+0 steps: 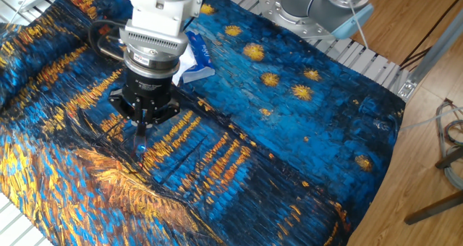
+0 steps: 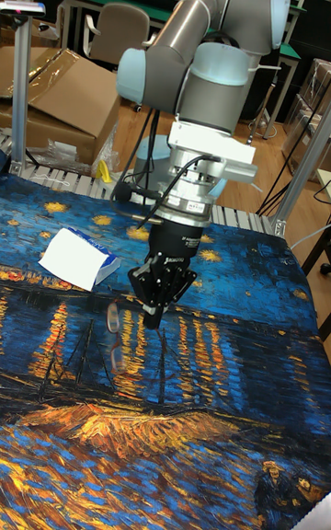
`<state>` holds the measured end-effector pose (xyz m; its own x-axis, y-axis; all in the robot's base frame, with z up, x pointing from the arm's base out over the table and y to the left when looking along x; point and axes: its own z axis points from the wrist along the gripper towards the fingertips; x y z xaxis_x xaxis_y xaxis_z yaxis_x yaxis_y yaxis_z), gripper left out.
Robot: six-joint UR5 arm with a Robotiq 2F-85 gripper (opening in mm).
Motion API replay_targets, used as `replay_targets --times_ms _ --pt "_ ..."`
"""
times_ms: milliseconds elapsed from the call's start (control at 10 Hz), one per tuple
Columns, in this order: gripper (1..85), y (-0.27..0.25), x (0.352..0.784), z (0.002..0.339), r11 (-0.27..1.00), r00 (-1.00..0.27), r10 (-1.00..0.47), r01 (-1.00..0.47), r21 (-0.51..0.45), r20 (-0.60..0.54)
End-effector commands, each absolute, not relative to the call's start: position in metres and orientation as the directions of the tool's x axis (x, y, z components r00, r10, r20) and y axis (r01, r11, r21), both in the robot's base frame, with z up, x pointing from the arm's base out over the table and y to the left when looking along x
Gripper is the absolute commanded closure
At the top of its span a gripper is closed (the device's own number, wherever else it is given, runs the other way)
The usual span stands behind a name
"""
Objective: Unfold the leg of the glasses (with one hand)
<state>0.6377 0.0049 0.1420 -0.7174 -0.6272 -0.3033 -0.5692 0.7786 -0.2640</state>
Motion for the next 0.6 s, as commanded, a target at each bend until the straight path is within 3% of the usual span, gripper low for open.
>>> replay_targets --times_ms 0,500 --pt "84.7 0.0026 0.6373 0.1371 0.79 -0.723 -0.613 -0.558 -0.254 -0.318" --pt "84.7 0.0043 0.6405 0.1277 0.794 -0.711 -0.608 -0.551 -0.258 -0.352"
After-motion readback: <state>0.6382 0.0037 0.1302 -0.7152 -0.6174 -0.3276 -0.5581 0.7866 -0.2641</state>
